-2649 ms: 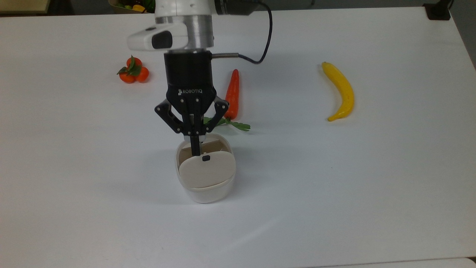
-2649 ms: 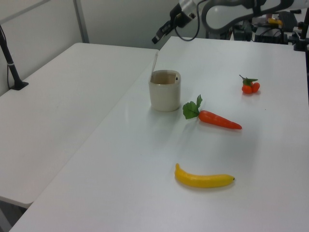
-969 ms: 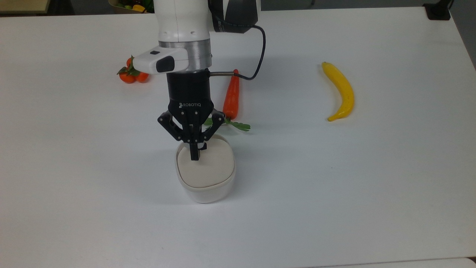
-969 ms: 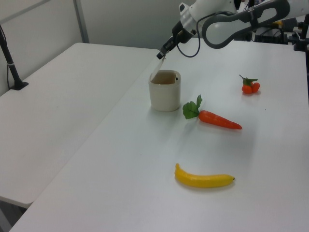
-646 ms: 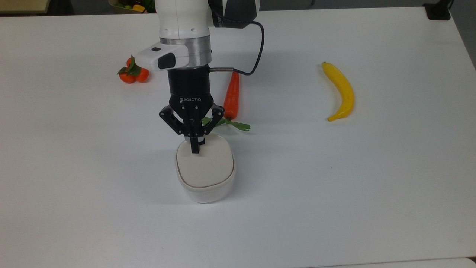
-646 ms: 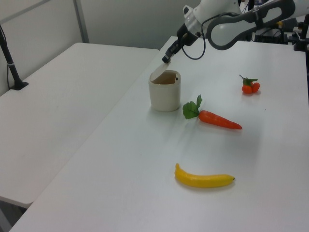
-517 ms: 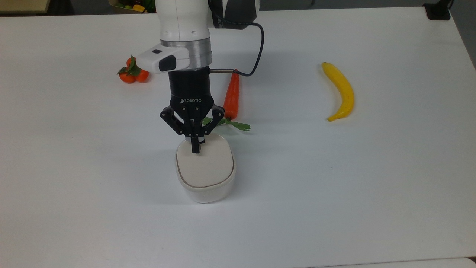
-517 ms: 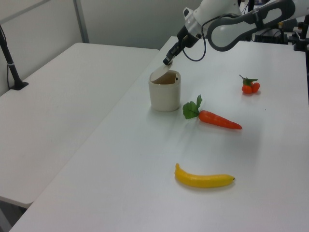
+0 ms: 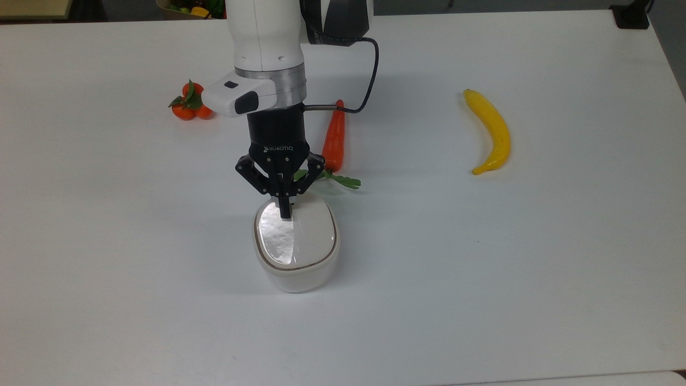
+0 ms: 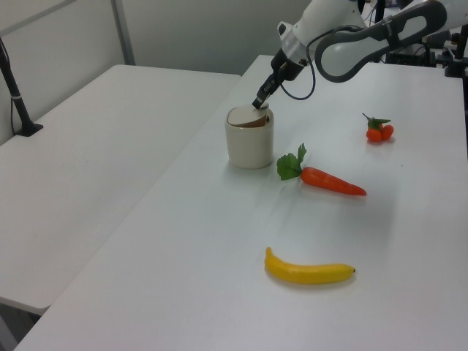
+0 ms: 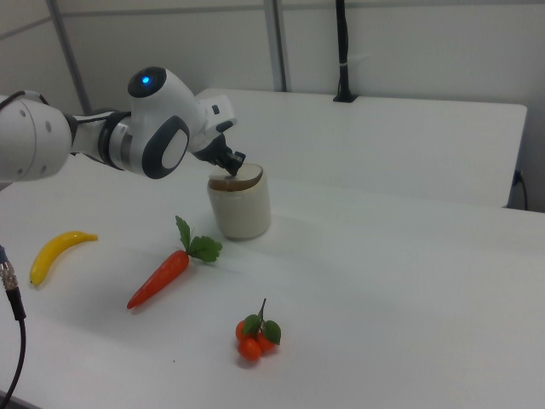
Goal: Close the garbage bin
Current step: 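Push the raised lid down with the gripper fingertips, then press the lid flat onto the bin rim with the gripper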
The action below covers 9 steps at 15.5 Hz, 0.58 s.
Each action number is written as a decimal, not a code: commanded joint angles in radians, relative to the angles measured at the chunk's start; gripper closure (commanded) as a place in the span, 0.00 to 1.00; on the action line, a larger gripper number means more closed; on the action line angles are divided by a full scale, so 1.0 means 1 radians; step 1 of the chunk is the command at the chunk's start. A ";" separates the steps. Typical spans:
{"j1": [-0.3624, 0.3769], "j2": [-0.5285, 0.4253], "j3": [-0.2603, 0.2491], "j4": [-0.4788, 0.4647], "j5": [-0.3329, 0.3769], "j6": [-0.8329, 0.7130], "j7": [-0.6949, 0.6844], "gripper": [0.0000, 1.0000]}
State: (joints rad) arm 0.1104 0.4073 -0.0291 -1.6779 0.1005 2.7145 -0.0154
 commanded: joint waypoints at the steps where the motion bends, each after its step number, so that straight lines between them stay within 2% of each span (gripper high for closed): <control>1: 0.002 -0.024 0.003 -0.043 -0.011 -0.025 -0.015 1.00; 9: 0.003 0.007 0.009 -0.043 -0.019 -0.024 -0.012 1.00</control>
State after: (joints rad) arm 0.1112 0.4124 -0.0248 -1.7014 0.0966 2.7138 -0.0173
